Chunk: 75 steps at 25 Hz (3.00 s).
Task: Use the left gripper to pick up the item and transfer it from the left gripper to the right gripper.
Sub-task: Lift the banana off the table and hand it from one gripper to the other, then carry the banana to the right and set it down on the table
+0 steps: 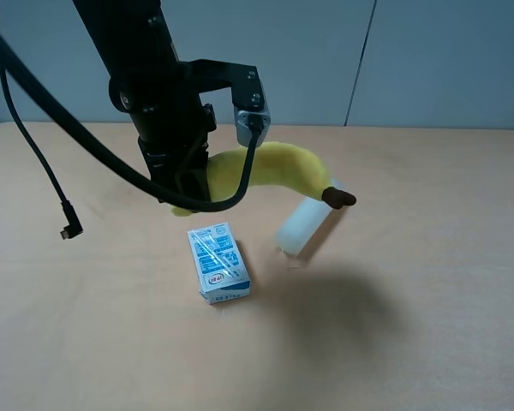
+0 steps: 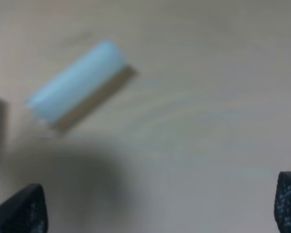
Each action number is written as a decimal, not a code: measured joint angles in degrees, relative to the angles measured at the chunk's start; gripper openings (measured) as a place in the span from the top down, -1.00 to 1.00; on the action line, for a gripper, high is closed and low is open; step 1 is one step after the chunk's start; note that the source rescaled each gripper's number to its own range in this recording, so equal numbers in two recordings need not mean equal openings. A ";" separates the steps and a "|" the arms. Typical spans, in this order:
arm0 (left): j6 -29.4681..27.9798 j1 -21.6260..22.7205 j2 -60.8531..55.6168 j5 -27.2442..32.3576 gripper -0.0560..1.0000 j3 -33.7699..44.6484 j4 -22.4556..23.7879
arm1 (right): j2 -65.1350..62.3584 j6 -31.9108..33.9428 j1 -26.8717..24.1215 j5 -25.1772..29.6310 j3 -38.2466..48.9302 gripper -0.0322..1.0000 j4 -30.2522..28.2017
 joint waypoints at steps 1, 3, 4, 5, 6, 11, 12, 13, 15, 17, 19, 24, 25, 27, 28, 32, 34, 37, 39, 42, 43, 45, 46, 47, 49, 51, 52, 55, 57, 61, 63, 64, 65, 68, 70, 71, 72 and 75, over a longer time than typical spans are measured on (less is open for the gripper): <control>0.00 -0.16 0.07 -0.29 0.89 0.00 -0.06 | 3.48 -4.81 0.00 -1.12 -1.18 -1.00 2.34; 0.00 -0.37 0.14 -0.43 0.89 0.00 -0.06 | 9.59 -14.10 0.32 -2.67 -3.49 -1.00 7.35; 0.00 -0.37 0.14 -0.43 0.89 0.00 -0.06 | 12.71 -18.33 1.15 -3.57 -4.40 -1.00 9.29; 0.04 -0.37 0.14 -0.43 0.89 0.00 -0.06 | 15.71 -21.71 2.66 -4.55 -5.52 -1.00 10.71; 0.04 -0.37 0.14 -0.43 0.89 0.00 -0.06 | 18.17 -23.78 4.51 -5.49 -6.64 -1.00 12.08; 0.04 -0.37 0.14 -0.43 0.89 0.00 -0.06 | 31.08 -28.37 15.99 -10.44 -11.91 -1.00 12.28; 0.11 -0.37 0.14 -0.43 0.89 0.00 -0.06 | 33.56 -28.67 18.34 -11.65 -12.98 -1.00 11.85; 0.11 -0.37 0.14 -0.43 0.89 0.00 -0.06 | 35.55 -28.80 20.47 -12.63 -14.05 -1.00 11.41; 0.16 -0.37 0.14 -0.48 0.89 0.00 -0.06 | 40.11 -28.95 23.65 -14.06 -16.05 -1.00 10.79; 0.20 -0.37 0.14 -0.48 0.89 0.00 -0.06 | 44.01 -28.95 26.23 -15.20 -18.00 -1.00 10.79; 0.20 -0.37 0.14 -0.48 0.89 0.00 -0.06 | 47.75 -28.95 27.70 -15.88 -19.45 -1.00 10.79; 0.20 -0.37 0.14 -0.48 0.89 0.00 -0.06 | 54.07 -29.55 28.18 -16.81 -22.37 -1.00 11.33; 0.20 -0.37 0.14 -0.48 0.89 0.00 -0.06 | 55.03 -30.07 28.18 -16.81 -22.75 -1.00 11.75; 0.22 -0.37 0.14 -0.75 0.89 0.00 -0.06 | 56.56 -31.24 28.18 -16.85 -23.19 -1.00 13.14; 0.22 -0.37 0.14 -0.88 0.89 0.00 -0.06 | 57.01 -31.96 28.18 -16.85 -23.25 -1.00 14.15; 0.22 -0.37 0.14 -1.05 0.89 0.00 -0.06 | 58.80 -34.67 28.18 -16.80 -23.38 -1.00 17.88; 0.22 -0.37 0.14 -1.31 0.89 0.00 -0.06 | 59.80 -35.79 28.18 -16.92 -23.38 -1.00 19.01; 0.22 -0.37 0.14 -1.48 0.89 0.00 -0.06 | 61.53 -36.61 28.18 -17.30 -23.38 -1.00 19.58; 0.22 -0.37 0.14 -1.54 0.89 0.00 -0.06 | 62.63 -36.68 28.18 -17.60 -23.38 -1.00 19.79; 0.22 -0.37 0.14 -1.65 0.89 0.00 -0.06 | 64.36 -36.73 28.18 -18.13 -23.38 -1.00 20.00; 0.22 -0.37 0.14 -1.65 0.89 0.00 -0.06 | 64.89 -36.73 28.18 -18.36 -23.38 -1.00 20.00; 0.22 -0.37 0.14 -1.65 0.89 0.00 -0.06 | 65.41 -36.73 28.18 -18.70 -23.38 -1.00 20.00; 0.22 -0.37 0.14 -1.65 0.89 0.00 -0.06 | 65.55 -36.74 28.18 -18.83 -23.38 -1.00 20.00; 0.22 -0.37 0.14 -1.66 0.89 0.00 -0.06 | 65.54 -36.86 28.18 -18.90 -23.38 -0.99 20.00; 0.22 -0.37 0.14 -1.71 0.89 0.00 -0.06 | 65.54 -36.91 28.18 -18.96 -23.38 -0.71 20.00; 0.22 -0.37 0.14 -1.71 0.89 0.00 -0.06 | 65.54 -36.91 28.18 -18.96 -23.38 -0.21 20.00; 0.22 -0.37 0.14 -1.71 0.89 0.00 -0.06 | 65.54 -36.91 28.18 -18.96 -23.38 0.11 20.00; 0.22 -0.37 0.14 -1.84 0.89 0.00 -0.19 | 65.54 -36.91 28.18 -18.96 -23.43 0.94 20.00; 0.22 -0.37 0.14 -2.26 0.89 0.00 -0.31 | 65.54 -36.91 28.18 -18.96 -23.42 0.94 19.95; 0.22 -0.37 0.14 -2.93 0.89 0.00 -0.31 | 65.54 -36.91 28.18 -19.16 -23.42 0.94 19.77; -0.34 -0.37 0.14 -3.53 0.89 0.00 -0.26 | 65.54 -36.91 28.18 -19.38 -23.42 0.94 19.78; -0.85 -0.37 0.14 -3.89 0.89 0.00 -0.14 | 65.54 -36.91 28.18 -19.51 -23.42 0.94 19.76; -1.28 -0.37 0.14 -4.11 0.89 -0.05 -0.08 | 65.54 -36.91 28.18 -19.63 -23.42 0.94 19.71; -2.96 -0.37 0.14 -4.22 0.31 -0.31 -0.02 | 65.54 -36.91 28.18 -19.69 -23.42 0.94 19.65; -4.57 -0.37 0.14 -4.59 -0.41 -0.31 -0.08 | 65.56 -36.91 28.18 -19.64 -23.42 0.94 19.65; -5.39 -0.37 0.14 -4.75 -0.60 -0.31 -0.08 | 65.56 -36.91 28.18 -19.63 -23.42 0.94 19.65; -6.25 -0.37 0.14 -4.84 -0.73 -0.31 -0.08 | 65.56 -36.91 28.18 -19.63 -23.42 0.94 19.65; -8.54 -0.37 0.14 -4.72 -0.93 -0.67 -0.08 | 65.56 -36.91 28.18 -19.59 -23.42 0.94 19.65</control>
